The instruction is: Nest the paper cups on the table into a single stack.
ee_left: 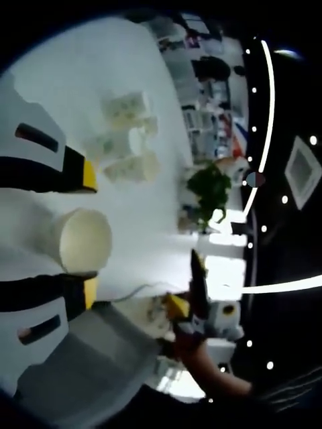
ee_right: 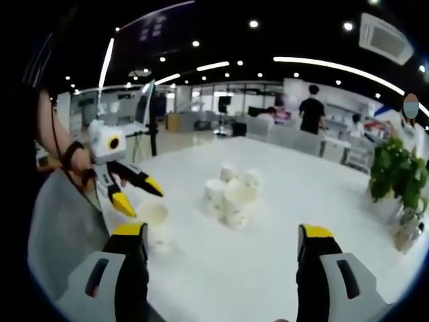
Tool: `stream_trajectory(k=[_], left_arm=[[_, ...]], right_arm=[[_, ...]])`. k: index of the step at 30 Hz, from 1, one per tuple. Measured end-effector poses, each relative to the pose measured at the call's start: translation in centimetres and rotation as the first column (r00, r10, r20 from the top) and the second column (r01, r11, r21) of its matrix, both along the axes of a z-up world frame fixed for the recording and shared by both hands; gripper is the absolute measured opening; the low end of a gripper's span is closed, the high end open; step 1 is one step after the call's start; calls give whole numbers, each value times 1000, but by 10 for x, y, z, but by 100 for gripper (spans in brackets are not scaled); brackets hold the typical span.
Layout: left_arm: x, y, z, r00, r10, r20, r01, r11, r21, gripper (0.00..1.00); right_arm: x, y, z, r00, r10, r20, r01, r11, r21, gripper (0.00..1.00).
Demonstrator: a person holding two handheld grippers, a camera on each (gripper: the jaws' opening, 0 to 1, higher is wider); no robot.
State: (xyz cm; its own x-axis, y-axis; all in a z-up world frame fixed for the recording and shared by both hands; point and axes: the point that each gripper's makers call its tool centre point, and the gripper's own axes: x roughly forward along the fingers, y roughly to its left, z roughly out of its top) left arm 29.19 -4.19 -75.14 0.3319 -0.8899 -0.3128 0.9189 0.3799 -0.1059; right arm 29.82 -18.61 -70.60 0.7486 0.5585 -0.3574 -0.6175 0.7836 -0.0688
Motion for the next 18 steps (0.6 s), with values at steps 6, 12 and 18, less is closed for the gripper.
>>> stream_trajectory(k=[6,12,18], left_arm=[[6,13,11,999,50,10,-49,999,-20,47],[20,38,19,989,141,33,-139,989,-45,51],[30,49,20,979,200,32,-198,978,-59,63]], right_arm=[[0,6,1,1000,10,6,-10,1000,5,91],[-1,6,0,1000,12,4,-12,1000,4,91],[0,6,1,1000,13,4,-13,1000,3,91]])
